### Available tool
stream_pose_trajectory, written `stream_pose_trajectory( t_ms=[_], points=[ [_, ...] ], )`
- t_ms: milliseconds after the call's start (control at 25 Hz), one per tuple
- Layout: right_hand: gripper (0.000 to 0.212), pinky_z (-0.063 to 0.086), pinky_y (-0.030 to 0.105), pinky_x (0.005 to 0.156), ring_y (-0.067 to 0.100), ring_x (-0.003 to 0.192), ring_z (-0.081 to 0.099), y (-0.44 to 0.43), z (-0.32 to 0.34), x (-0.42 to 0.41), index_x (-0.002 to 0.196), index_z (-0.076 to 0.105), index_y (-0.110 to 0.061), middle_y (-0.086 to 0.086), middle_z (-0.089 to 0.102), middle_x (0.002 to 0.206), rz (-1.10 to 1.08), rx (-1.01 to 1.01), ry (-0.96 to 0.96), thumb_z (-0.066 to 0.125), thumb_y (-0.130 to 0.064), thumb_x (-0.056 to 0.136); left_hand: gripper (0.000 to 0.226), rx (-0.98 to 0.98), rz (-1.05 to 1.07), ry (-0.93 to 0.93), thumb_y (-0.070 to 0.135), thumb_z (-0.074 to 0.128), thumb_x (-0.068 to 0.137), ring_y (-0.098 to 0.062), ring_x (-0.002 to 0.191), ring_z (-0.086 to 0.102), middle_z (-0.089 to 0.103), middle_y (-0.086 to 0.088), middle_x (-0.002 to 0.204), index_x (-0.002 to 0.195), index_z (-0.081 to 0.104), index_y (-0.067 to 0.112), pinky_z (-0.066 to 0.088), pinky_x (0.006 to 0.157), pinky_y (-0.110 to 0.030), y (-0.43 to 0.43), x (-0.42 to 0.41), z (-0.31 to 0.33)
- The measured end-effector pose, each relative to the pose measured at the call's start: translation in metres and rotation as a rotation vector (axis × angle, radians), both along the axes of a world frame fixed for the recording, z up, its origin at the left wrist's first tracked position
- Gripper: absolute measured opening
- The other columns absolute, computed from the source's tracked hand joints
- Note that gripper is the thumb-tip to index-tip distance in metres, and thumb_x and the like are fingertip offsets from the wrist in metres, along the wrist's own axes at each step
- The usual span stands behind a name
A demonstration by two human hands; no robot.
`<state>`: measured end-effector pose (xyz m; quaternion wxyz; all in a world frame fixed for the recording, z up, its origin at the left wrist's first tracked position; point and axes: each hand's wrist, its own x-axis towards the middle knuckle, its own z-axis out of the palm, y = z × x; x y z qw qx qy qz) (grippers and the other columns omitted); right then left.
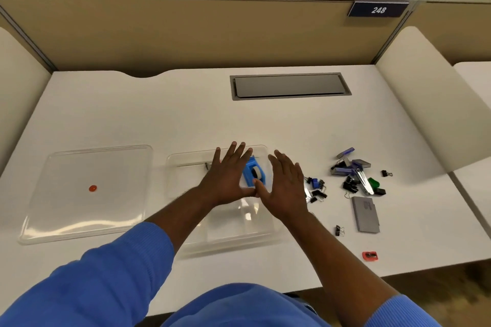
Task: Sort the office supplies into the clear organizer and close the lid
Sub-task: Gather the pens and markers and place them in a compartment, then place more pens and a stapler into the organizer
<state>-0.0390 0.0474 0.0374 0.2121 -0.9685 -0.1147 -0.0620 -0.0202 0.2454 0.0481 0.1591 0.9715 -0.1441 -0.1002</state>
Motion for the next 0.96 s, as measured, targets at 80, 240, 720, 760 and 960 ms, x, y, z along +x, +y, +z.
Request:
stream_pose_trajectory(
  t_ms=[80,240,720,760,960],
  points=[
    [0.071,0.011,0.043,0.124,0.018,0.149,0.027,-0.029,0.002,0.003,0.150,0.037,-0.020,0.000,0.033,0.160,-0.013,0.019,-0.005,0.053,-0.058,0.092,0.109,-0.038,-0.035,-0.024,0.087,0.042,0.077,-0.012,0.150,-0.022,-0.007,0.003,0.168,0.159,-0.001,0.029,-0.013,0.122,-0.050,-0.035,0.002,0.000],
    [0.068,0.022,0.049,0.121,0.019,0.146,0.033,-0.089,0.005,0.014,0.146,0.044,-0.017,0.001,0.040,0.157,-0.046,0.035,-0.013,0.057,-0.053,0.090,0.107,-0.032,-0.080,-0.038,0.081,0.047,0.080,-0.013,0.151,-0.019,-0.005,0.001,0.169,0.159,0.001,0.026,-0.011,0.122,-0.052,-0.107,0.011,0.002],
    [0.042,0.035,0.042,0.092,0.030,0.112,0.056,-0.252,-0.022,0.047,0.128,0.059,-0.016,0.006,0.062,0.121,-0.330,-0.092,0.172,0.061,-0.021,0.086,0.132,0.279,-0.142,0.165,0.088,0.061,0.061,-0.020,0.155,0.000,0.006,-0.003,0.168,0.159,0.002,0.023,-0.018,0.119,-0.055,-0.178,0.033,-0.022],
    [0.040,0.034,0.041,0.090,0.030,0.110,0.056,-0.258,-0.025,0.049,0.125,0.060,-0.016,0.006,0.062,0.119,-0.324,-0.099,0.177,0.062,-0.021,0.085,0.132,0.312,-0.154,0.174,0.087,0.062,0.061,-0.021,0.155,0.001,0.007,-0.004,0.168,0.160,0.002,0.023,-0.018,0.119,-0.055,-0.180,0.033,-0.023],
    [0.045,0.034,0.041,0.089,0.030,0.109,0.057,-0.265,-0.027,0.057,0.124,0.060,-0.017,0.006,0.062,0.117,-0.317,-0.080,0.192,0.064,-0.016,0.079,0.121,0.356,-0.154,0.155,0.078,0.067,0.067,-0.020,0.153,0.016,0.022,-0.005,0.165,0.159,0.015,0.020,-0.014,0.121,-0.054,-0.187,0.032,-0.025]
  ],
)
